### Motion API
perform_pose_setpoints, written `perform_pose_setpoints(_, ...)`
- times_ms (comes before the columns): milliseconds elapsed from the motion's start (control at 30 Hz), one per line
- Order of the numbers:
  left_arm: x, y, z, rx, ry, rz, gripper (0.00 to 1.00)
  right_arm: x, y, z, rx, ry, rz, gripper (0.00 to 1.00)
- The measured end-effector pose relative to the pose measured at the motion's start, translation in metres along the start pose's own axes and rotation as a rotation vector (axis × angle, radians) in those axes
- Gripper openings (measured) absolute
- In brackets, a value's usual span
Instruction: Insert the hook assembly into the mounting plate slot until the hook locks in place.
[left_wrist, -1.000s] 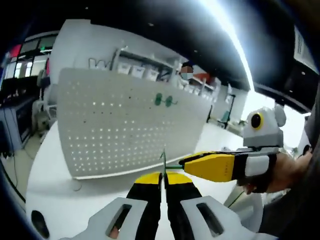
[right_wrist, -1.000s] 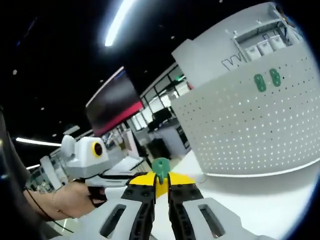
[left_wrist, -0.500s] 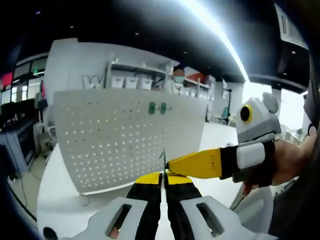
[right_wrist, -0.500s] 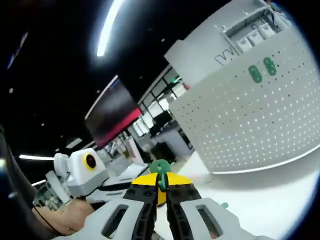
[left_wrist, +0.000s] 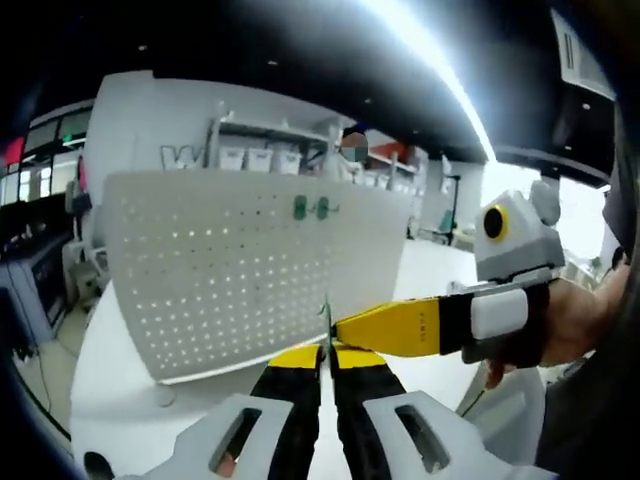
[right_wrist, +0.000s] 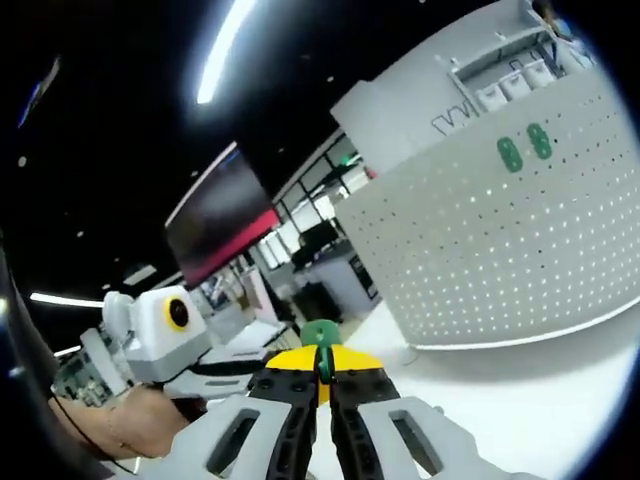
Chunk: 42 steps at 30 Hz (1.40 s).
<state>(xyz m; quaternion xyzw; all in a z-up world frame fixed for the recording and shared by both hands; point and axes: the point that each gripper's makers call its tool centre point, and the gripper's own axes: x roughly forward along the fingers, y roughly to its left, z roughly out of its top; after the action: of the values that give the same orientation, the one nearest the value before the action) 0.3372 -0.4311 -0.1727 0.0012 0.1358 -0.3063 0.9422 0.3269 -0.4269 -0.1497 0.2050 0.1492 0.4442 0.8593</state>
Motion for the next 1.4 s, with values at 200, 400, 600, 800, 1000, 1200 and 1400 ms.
perform_pose_setpoints(200,-0.003,0.002,-0.001,0.01,-0.001,-0.001,0.11,0.004,0.002,-0.001,-0.039,0.018,0.014,0.0)
perform_pose_setpoints(400,0.0,-0.002,-0.007,0.0,0.017,-0.008,0.55,0.002,-0.005,0.005,-0.118,0.017,-0.014,0.0)
perform_pose_setpoints(600,0.005,-0.012,-0.009,-0.039,0.013,-0.049,0.83,-0.002,-0.011,0.011,-0.164,0.003,-0.029,0.0)
perform_pose_setpoints(800,0.006,-0.018,-0.011,-0.014,0.01,-0.068,1.0,-0.007,-0.018,0.014,-0.237,0.008,-0.05,0.0)
perform_pose_setpoints(1000,0.005,-0.018,-0.011,-0.031,0.009,-0.069,1.0,-0.012,-0.028,0.018,-0.246,0.003,-0.074,0.0)
perform_pose_setpoints(1200,-0.001,-0.01,-0.005,-0.056,-0.014,-0.042,1.0,-0.018,-0.046,0.025,-0.279,-0.012,-0.129,0.0)
perform_pose_setpoints(1400,-0.007,0.005,-0.001,-0.057,-0.026,0.006,1.0,-0.019,-0.07,0.036,-0.321,-0.019,-0.195,0.0)
